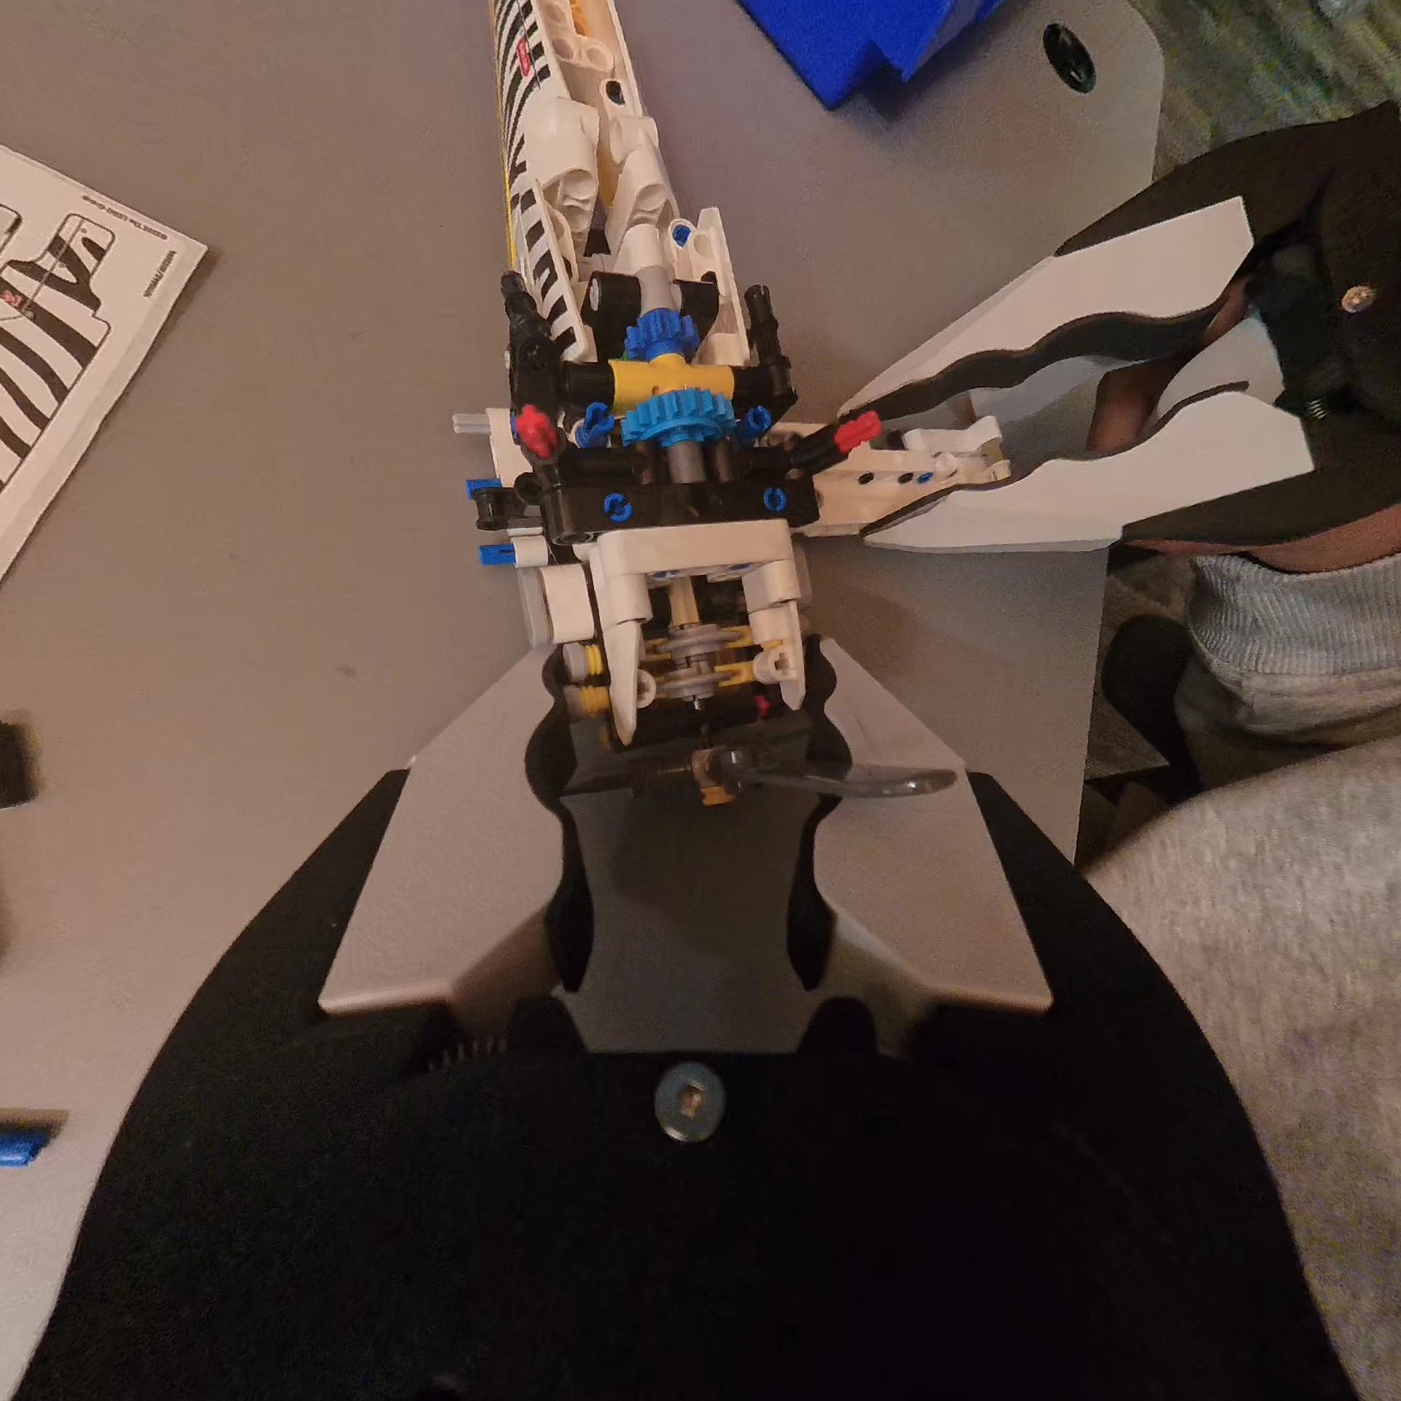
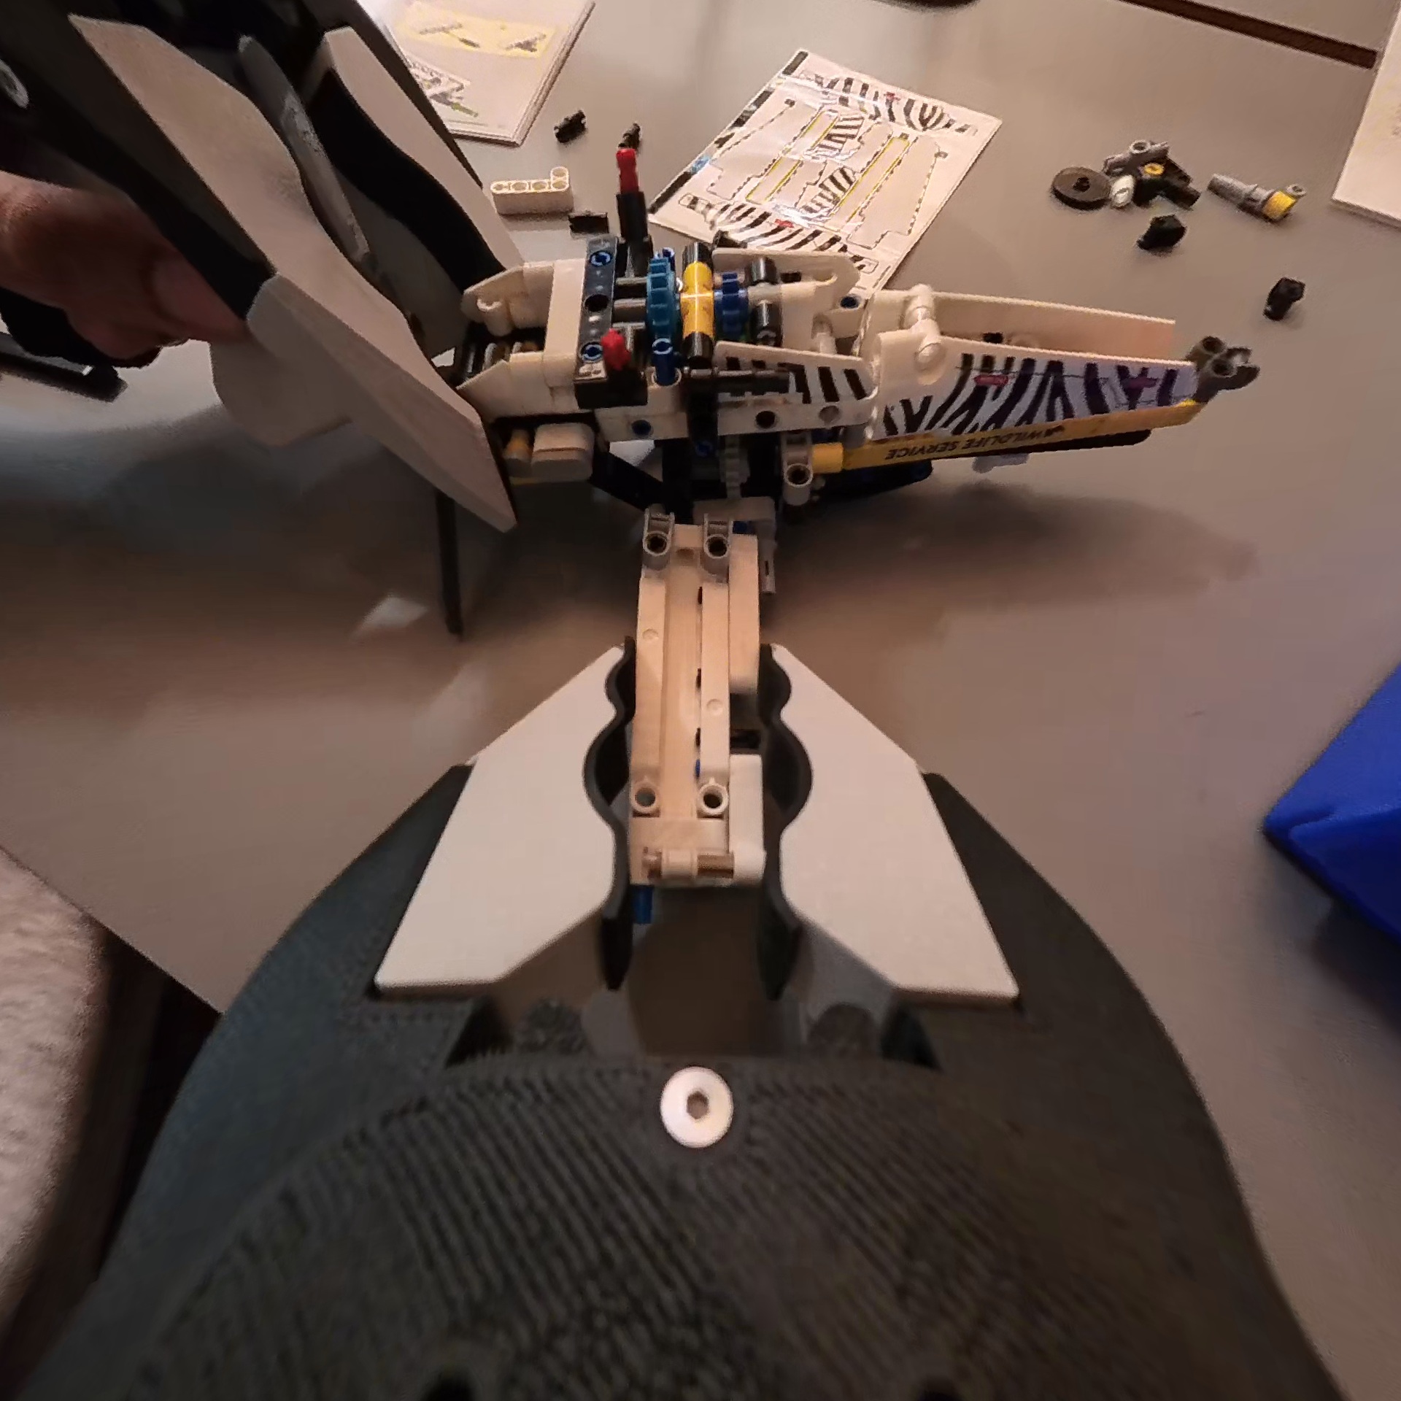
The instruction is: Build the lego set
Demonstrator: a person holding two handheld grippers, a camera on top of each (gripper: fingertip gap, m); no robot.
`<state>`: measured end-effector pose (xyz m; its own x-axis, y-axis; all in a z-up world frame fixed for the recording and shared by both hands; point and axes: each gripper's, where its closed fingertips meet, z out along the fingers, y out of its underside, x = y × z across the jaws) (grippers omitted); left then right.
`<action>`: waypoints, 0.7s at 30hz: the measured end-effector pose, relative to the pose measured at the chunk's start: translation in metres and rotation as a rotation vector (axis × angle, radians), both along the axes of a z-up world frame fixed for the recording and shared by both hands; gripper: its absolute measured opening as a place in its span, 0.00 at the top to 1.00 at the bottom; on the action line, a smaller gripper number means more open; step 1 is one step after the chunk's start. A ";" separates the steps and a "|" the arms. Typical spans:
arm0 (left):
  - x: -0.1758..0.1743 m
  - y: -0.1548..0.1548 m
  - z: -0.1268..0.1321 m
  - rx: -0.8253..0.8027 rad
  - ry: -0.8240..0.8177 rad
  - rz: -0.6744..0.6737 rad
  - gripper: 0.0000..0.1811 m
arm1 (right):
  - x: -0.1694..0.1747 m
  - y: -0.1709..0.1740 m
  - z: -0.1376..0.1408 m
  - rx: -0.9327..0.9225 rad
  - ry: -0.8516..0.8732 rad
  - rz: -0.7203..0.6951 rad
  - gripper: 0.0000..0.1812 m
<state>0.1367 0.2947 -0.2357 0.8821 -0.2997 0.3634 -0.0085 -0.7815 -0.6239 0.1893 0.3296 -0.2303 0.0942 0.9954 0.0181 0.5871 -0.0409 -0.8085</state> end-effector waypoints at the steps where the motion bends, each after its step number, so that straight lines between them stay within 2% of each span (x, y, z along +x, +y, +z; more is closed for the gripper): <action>1: 0.000 0.000 0.000 0.000 0.000 0.000 0.68 | 0.000 0.000 -0.001 0.008 -0.008 0.001 0.83; 15: 0.001 0.000 0.000 0.002 -0.001 0.000 0.67 | 0.004 0.002 -0.011 0.098 -0.104 -0.012 0.83; 21: 0.001 0.000 0.000 0.001 -0.001 0.000 0.67 | 0.002 0.001 -0.011 0.099 -0.094 -0.012 0.83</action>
